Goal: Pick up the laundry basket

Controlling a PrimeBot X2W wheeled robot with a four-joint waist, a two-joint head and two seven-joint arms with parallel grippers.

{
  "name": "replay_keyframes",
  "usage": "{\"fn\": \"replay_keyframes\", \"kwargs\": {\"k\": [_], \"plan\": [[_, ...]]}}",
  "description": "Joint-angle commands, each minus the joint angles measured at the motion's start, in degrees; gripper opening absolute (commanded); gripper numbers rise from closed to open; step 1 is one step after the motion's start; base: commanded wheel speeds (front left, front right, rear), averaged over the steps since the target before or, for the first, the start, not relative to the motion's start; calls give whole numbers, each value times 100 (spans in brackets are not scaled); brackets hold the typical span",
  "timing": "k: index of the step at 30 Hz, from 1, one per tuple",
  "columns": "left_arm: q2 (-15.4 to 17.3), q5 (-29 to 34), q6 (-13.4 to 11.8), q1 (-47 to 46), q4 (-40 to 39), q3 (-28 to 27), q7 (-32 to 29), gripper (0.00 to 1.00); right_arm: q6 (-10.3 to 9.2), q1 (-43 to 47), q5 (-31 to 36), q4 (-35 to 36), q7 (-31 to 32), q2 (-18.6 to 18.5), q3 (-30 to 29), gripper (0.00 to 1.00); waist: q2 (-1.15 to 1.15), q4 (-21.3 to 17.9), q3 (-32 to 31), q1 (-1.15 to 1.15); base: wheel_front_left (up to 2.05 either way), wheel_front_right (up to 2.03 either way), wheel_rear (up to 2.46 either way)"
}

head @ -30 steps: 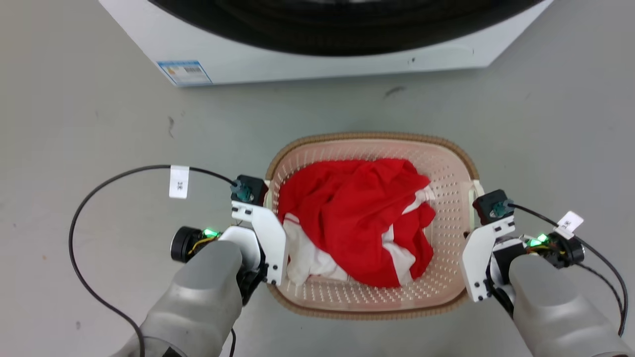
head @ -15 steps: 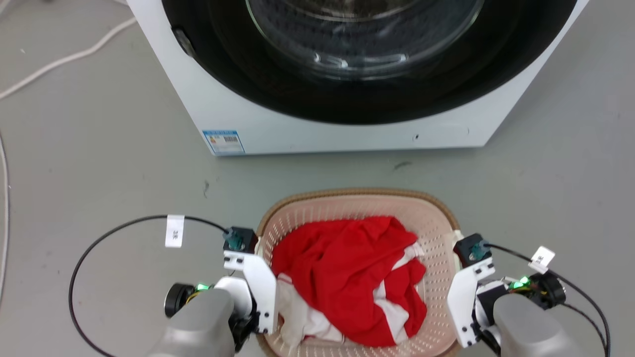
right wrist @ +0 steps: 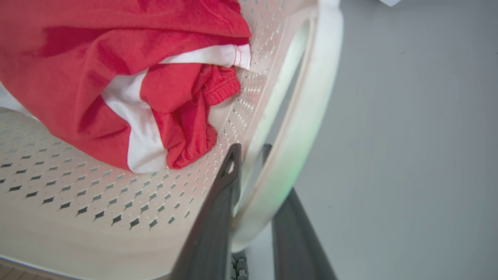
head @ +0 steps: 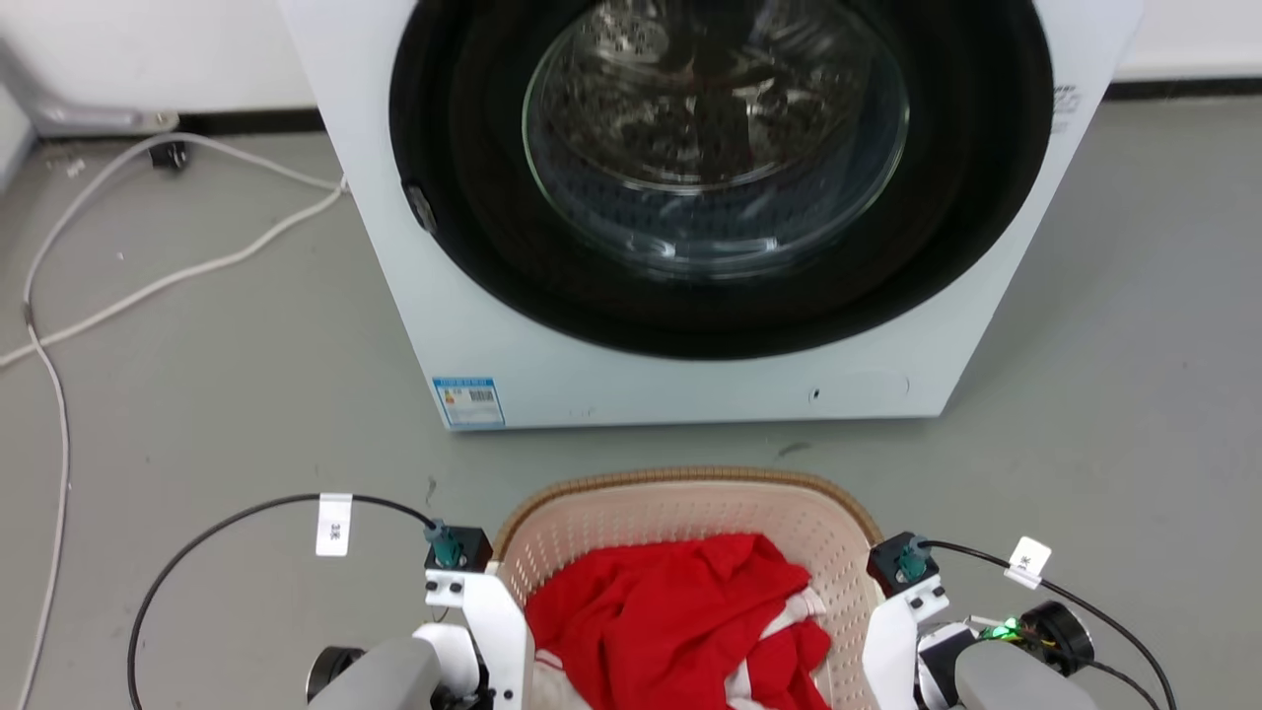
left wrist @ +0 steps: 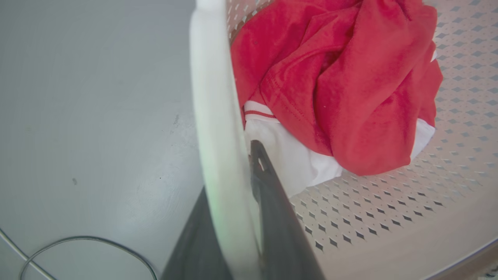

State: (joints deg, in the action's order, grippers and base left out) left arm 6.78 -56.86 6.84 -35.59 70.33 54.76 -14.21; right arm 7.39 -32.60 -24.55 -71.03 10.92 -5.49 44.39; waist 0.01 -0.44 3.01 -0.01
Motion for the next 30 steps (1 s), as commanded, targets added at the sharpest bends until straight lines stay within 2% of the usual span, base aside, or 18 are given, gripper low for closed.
{"fn": "replay_keyframes", "kwargs": {"k": [1, 13, 30], "plan": [[-142, -62, 108, 23, -162, 36, -36, 0, 18, 71, -127, 144, 94, 64, 182, 0, -1, -11, -184, 1, 0, 0, 0], [-204, -367, 108, 110, -170, 139, -374, 0, 19, 10, -983, 389, 514, -174, 957, 0, -1, -31, -391, 1, 0, 0, 0], [-223, -606, 109, 120, -148, 328, -530, 0, 19, -125, -1838, 409, 590, -295, 1769, 0, -1, -63, -440, 1, 0, 0, 0]]}}
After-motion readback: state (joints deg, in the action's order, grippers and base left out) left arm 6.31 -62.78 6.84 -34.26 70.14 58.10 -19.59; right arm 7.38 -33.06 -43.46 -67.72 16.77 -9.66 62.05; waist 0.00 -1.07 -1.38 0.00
